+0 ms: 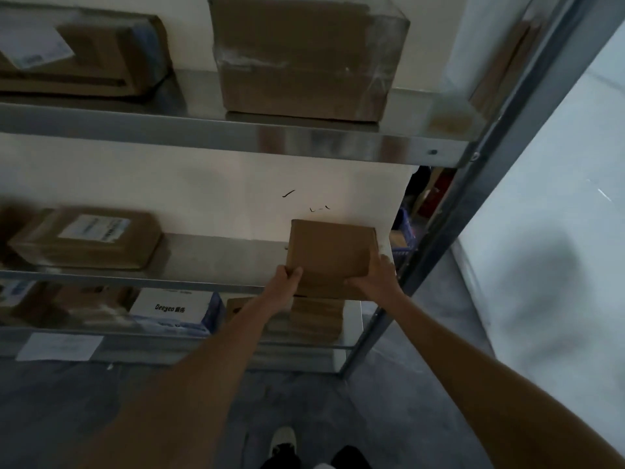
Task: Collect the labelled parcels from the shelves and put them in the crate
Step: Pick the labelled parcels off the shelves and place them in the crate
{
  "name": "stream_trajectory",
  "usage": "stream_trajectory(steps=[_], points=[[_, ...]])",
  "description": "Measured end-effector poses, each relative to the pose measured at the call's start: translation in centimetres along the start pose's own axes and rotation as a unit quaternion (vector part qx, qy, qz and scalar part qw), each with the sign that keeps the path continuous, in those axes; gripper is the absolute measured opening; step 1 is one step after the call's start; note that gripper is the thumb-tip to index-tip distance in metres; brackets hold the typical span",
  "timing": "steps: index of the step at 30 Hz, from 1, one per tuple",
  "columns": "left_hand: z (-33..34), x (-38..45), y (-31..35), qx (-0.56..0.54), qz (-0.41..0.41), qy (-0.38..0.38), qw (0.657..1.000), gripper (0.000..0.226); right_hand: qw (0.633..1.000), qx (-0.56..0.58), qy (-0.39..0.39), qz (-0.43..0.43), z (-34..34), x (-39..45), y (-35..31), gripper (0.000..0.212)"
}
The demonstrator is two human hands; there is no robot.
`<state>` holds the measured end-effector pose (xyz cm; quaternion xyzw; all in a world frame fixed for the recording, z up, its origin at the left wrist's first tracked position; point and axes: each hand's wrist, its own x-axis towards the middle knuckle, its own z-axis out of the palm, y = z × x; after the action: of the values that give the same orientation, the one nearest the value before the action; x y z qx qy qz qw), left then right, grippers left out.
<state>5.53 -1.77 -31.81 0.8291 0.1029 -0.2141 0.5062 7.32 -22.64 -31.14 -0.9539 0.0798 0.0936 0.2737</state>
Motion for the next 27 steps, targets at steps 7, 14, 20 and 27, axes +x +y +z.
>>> stream_trajectory(steps=[7,14,20,27], points=[[-4.9,-1.2,-3.1,-0.108,0.070,0.109,0.986,0.053,0.956,0.283,0.065,0.042,0.5,-0.5,-1.8,0.053],[-9.1,-1.8,-1.9,-0.270,0.032,0.165,0.948,0.038,0.851,0.510,-0.113,0.050,-2.5,1.0,-4.4,0.035],[-10.5,-1.5,-1.6,-0.320,0.007,0.117,0.940,0.049,0.844,0.503,-0.185,-0.013,-2.3,1.0,-4.4,0.076],[-9.7,-1.8,-1.7,-0.310,0.015,0.109,0.944,0.034,0.886,0.424,-0.179,-0.048,-2.0,0.5,-4.6,0.067]])
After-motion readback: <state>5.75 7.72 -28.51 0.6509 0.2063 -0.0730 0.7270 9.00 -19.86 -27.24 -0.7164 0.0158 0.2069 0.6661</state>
